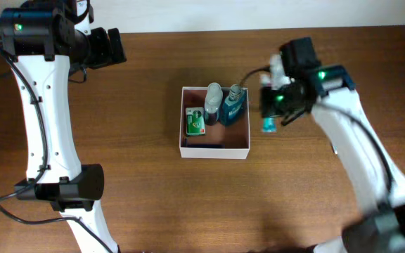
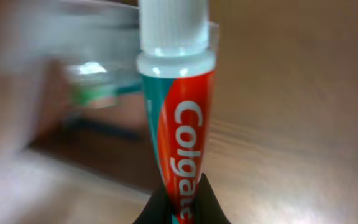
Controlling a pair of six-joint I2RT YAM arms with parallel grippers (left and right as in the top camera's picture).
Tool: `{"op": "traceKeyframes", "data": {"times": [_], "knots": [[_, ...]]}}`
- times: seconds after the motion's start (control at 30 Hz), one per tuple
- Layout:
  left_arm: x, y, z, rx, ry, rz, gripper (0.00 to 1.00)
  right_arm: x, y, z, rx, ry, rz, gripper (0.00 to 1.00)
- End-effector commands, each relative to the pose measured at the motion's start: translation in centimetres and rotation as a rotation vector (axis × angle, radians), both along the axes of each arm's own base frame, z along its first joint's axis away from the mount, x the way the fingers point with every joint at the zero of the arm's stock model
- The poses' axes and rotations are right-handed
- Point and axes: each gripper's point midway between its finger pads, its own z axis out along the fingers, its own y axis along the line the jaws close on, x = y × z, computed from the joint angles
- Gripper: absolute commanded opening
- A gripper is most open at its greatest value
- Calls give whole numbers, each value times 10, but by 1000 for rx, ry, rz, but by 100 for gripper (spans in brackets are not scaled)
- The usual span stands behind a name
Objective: Pack container
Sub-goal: 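Place the toothpaste tube into the box and withdraw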
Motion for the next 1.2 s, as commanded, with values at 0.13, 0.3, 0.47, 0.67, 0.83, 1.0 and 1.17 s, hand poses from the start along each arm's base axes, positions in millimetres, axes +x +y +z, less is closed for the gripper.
{"op": "traceKeyframes", "data": {"times": [0.13, 0.3, 0.47, 0.67, 0.83, 1.0, 1.17], "knots": [[-5, 1, 15, 3, -43, -10, 99, -41, 83, 2, -164, -164, 669, 4], [-5, 1, 15, 3, -43, -10, 99, -25, 90, -40, -340, -183, 892, 4], [-5, 1, 15, 3, -43, -10, 99, -7, 94, -68, -400, -185, 972, 15], [-5, 1, 15, 3, -43, -10, 99, 2, 95, -40, -399, -238, 870, 54], [-5, 1, 15, 3, -43, -10, 99, 0, 69, 34, -301, -295, 599, 58], [-5, 1, 15, 3, -43, -10, 99, 18, 1, 59, -188, -261, 170, 66], [-5, 1, 15, 3, -43, -10, 99, 34, -88, 26, -125, -100, -262, 66]]}}
